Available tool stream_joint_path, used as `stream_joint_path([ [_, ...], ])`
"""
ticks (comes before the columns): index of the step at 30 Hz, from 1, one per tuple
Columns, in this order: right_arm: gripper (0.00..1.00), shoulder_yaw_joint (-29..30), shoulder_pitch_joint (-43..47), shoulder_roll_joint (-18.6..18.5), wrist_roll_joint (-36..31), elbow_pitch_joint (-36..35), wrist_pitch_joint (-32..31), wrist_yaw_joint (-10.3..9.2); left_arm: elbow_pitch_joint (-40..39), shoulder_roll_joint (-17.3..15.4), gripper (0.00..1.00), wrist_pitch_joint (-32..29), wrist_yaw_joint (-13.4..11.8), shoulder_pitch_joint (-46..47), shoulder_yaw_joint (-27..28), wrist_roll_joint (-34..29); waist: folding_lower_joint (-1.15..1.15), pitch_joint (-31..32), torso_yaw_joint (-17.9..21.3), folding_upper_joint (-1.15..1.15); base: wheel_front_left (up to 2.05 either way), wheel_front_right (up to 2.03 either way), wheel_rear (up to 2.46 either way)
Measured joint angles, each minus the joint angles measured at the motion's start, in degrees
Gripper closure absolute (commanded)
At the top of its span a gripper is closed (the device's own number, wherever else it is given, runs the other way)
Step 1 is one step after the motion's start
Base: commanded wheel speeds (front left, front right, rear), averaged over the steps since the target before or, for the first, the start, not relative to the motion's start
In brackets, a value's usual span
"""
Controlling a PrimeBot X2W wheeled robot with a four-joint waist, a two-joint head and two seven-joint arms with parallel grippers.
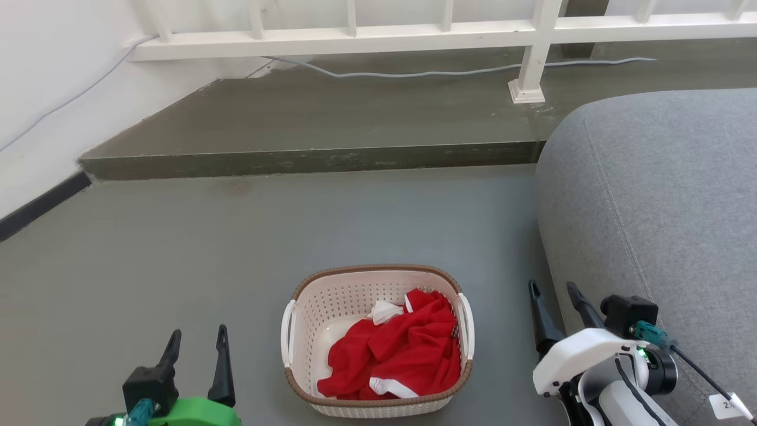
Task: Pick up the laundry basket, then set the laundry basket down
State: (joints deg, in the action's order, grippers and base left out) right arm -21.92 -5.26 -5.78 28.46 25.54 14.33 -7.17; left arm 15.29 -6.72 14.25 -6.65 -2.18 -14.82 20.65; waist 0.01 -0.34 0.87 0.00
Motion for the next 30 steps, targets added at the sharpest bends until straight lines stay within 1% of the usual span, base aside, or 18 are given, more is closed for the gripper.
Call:
stream_joint_path([
  [14, 0.0, 3.11, 4.61, 0.87, -3.41, -4.02, 0.0, 0.0, -4.77, 0.48, 0.0, 0.0, -0.01, -5.08, 2.97, -1.96, 0.0, 1.12, 0.12, 0.0, 0.0, 0.0, 0.0],
  [20, 0.0, 3.83, 6.03, 1.46, -4.23, -4.87, 0.0, 0.0, -5.83, 0.8, 0.0, 0.0, -0.01, -6.4, 3.25, -3.58, 0.0, 1.25, 0.12, 0.0, 0.0, 0.0, 0.0],
  [30, 0.0, 5.06, 7.18, 1.98, -5.46, -6.3, 0.0, -0.01, -7.23, 1.45, 0.0, 0.0, -0.01, -7.6, 3.44, -4.31, 0.0, 1.19, -0.07, 0.0, 0.0, 0.0, 0.0],
])
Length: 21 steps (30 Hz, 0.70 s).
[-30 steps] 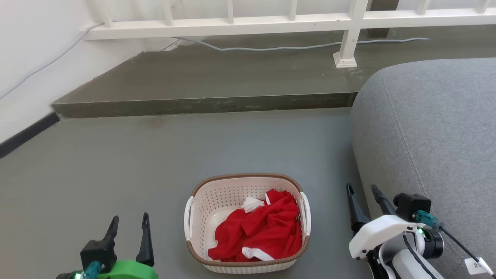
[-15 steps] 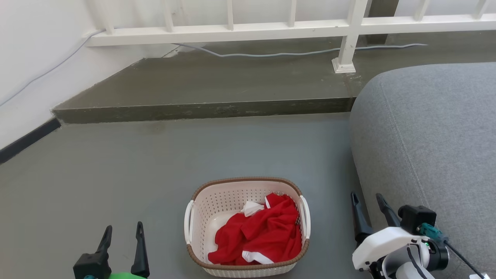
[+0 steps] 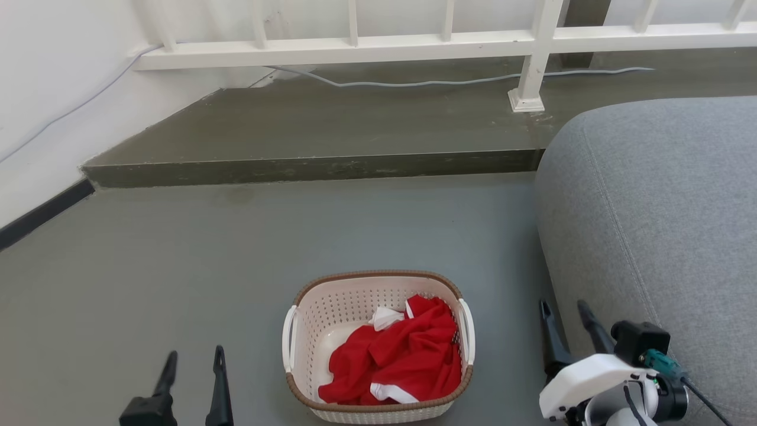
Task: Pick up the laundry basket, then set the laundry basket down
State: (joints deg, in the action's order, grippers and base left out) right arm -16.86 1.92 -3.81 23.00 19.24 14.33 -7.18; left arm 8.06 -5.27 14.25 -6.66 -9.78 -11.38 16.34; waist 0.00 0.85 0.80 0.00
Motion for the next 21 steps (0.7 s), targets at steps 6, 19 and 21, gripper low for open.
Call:
stream_joint_path([
  [6, 1.0, -0.3, 1.8, 0.38, 0.08, 2.9, -0.11, 0.09, 3.27, 1.15, 1.0, -0.12, 0.08, -0.2, -0.35, 0.03, 0.0, 0.0, -0.03, 0.0, 0.0, 0.0, 0.0],
  [19, 1.0, 1.88, 2.49, 0.51, 7.64, 2.61, -1.87, 1.58, 3.57, 1.35, 1.0, -1.2, 1.2, -0.22, 0.1, 7.79, 0.0, -0.13, -0.14, 0.0, 0.0, 0.0, 0.0],
  [21, 1.0, 2.21, 2.41, 0.54, 9.44, 2.33, -2.33, 1.64, 3.47, 1.36, 1.0, -1.68, 1.43, -0.2, 0.31, 9.5, 0.0, -0.16, -0.16, 0.0, 0.0, 0.0, 0.0],
])
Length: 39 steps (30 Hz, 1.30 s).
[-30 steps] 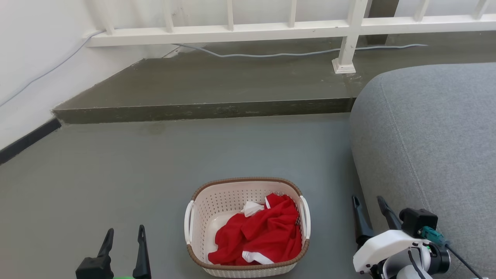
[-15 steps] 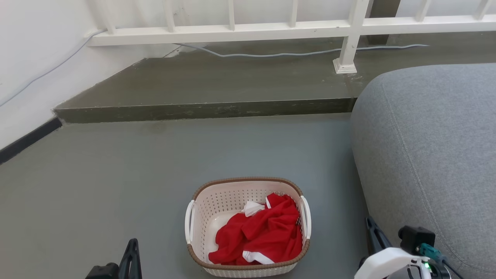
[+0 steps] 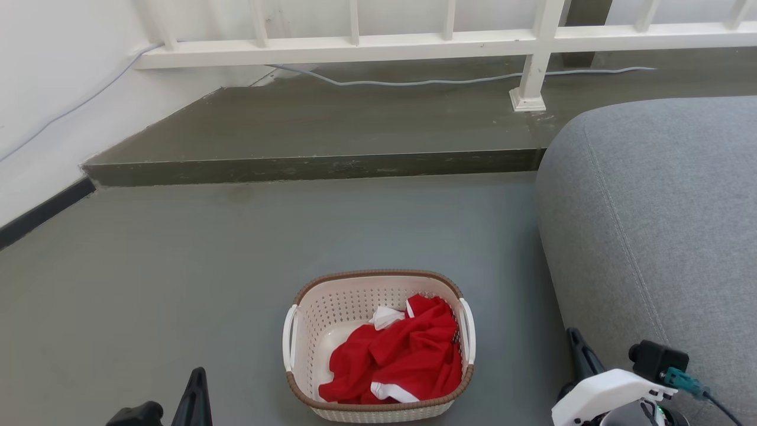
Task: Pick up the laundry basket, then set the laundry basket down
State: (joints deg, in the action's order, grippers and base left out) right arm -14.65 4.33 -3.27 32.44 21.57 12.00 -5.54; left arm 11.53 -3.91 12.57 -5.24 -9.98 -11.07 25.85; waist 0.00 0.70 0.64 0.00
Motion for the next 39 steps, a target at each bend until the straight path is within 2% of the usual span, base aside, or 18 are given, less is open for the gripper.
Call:
stream_joint_path([
  [39, 1.0, 9.24, -2.79, 0.42, 25.71, -2.36, -7.6, 5.14, 0.97, 0.48, 1.0, -7.58, 5.06, 4.28, 5.69, 29.97, 0.0, -0.4, -0.26, 0.0, 0.0, 0.0, 0.0],
])
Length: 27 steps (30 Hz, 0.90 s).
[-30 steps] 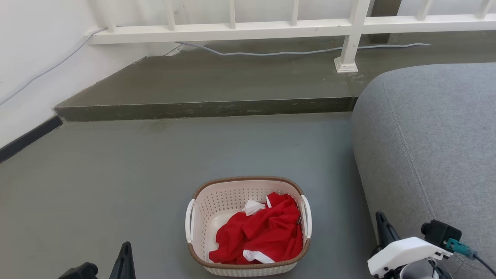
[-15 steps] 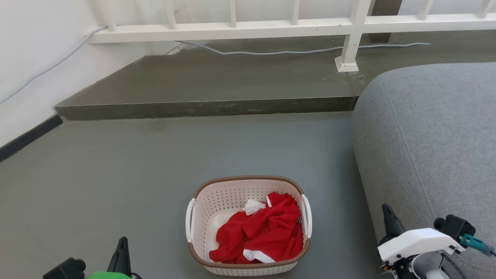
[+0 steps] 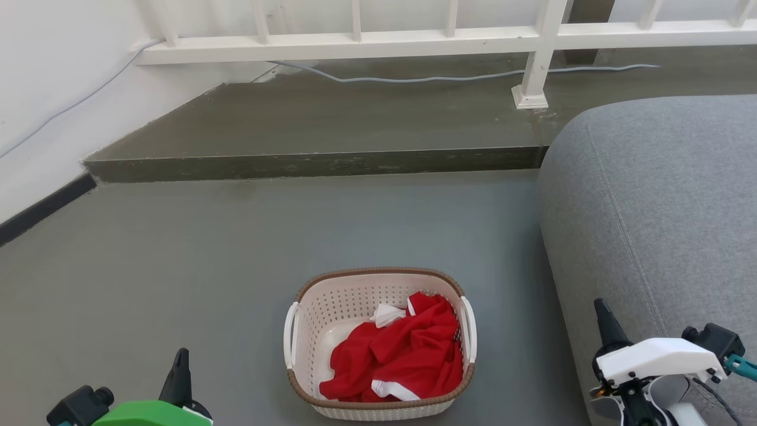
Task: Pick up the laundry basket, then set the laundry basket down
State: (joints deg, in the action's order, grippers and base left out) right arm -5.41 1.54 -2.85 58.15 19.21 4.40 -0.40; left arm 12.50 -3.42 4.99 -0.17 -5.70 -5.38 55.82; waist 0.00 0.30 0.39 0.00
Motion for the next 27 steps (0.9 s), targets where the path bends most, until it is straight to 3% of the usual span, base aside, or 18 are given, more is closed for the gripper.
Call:
stream_joint_path([
  [27, 1.0, 6.45, -2.46, 0.04, 18.05, -1.26, -5.25, 3.96, 1.71, -0.05, 1.0, -4.95, 3.56, 3.89, 3.7, 19.85, 0.0, -0.24, -0.2, 0.0, 0.0, 0.0, 0.0],
])
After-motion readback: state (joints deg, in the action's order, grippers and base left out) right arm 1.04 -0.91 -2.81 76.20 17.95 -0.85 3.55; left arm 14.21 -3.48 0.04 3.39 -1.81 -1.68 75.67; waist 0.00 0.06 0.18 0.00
